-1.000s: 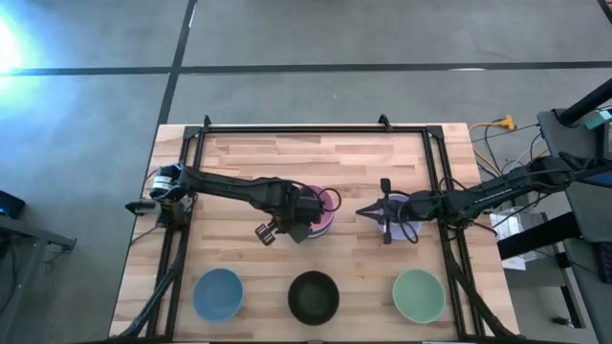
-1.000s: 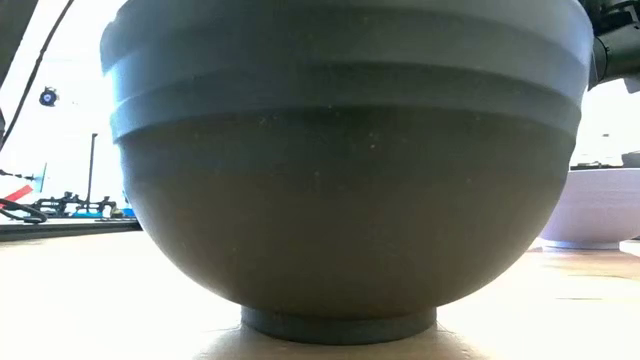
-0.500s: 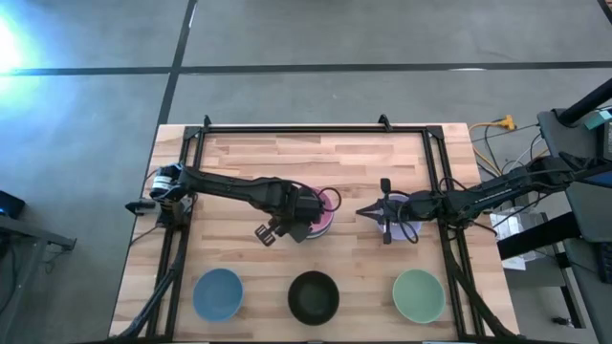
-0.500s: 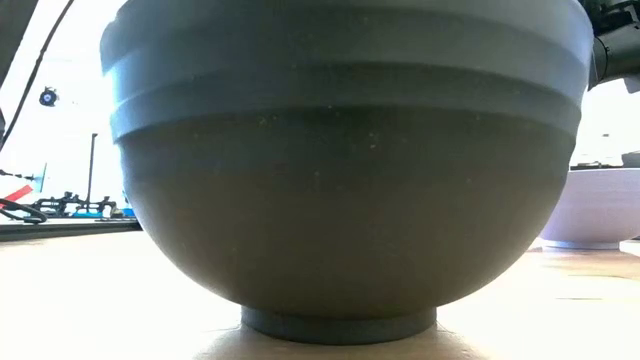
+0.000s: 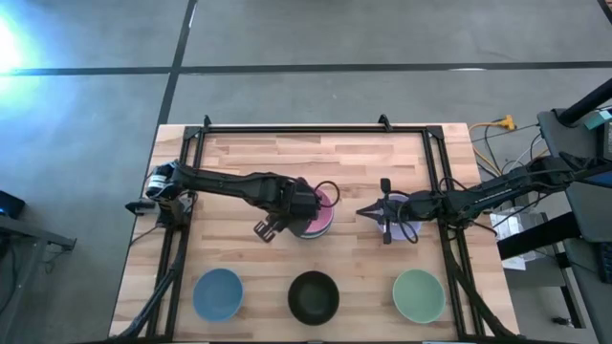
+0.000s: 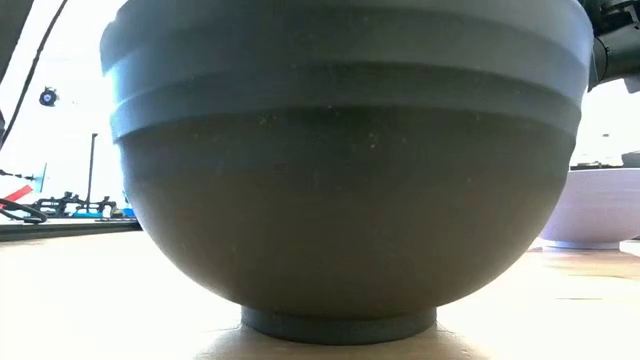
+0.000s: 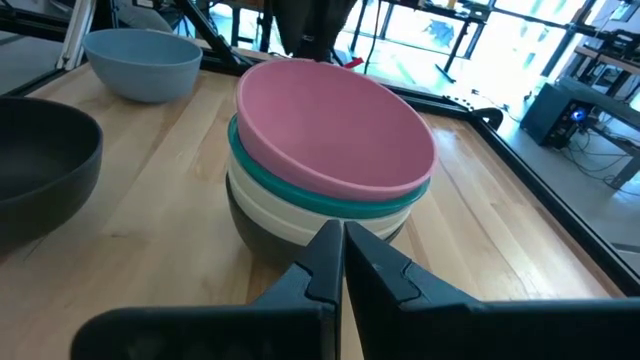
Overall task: Nest bowls inside each other
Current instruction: Stack the pink bowl on top of the blue bowl
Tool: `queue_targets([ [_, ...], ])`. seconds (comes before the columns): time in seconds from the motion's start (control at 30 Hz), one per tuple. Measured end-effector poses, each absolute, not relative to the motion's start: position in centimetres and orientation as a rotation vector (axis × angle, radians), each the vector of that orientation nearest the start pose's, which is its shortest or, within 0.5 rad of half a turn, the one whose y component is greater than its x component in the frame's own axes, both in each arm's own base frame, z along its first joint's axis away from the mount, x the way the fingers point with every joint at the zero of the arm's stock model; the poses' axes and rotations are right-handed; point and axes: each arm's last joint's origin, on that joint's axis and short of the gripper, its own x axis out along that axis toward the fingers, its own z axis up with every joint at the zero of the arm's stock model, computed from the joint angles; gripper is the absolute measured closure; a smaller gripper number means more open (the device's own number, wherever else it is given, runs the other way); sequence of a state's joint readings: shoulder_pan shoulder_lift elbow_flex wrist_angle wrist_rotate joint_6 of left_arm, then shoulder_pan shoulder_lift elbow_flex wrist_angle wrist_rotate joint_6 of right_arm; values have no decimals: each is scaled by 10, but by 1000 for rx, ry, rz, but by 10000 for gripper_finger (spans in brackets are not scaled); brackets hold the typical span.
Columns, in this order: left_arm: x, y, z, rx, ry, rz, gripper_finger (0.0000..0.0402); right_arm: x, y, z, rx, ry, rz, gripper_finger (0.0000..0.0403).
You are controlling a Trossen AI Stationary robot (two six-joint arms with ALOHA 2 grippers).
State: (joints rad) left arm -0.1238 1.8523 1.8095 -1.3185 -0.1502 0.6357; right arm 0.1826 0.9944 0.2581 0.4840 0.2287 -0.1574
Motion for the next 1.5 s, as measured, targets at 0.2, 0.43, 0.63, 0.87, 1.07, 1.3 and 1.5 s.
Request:
queue_targets([
  [0.2, 362, -39, 308, 740, 1307, -372, 296, 189, 28, 181, -208, 251, -26, 394],
  [0.43, 362, -39, 300, 732, 1316, -385, 348, 189, 28, 181, -208, 250, -26, 394],
  [0.63, 362, -40, 300, 700, 1307, -418, 357, 189, 28, 181, -208, 250, -27, 394],
  [0.87, 362, -41, 300, 676, 1302, -405, 357, 189, 28, 181, -208, 250, -26, 394],
  [1.07, 363, -42, 300, 690, 1296, -385, 357, 189, 28, 181, -208, 250, -26, 394],
  [1.3, 359, -49, 300, 659, 1311, -273, 357, 189, 28, 181, -203, 250, -26, 394],
  [1.5, 356, -70, 277, 773, 1319, -188, 357, 189, 28, 181, -205, 250, -26, 394],
])
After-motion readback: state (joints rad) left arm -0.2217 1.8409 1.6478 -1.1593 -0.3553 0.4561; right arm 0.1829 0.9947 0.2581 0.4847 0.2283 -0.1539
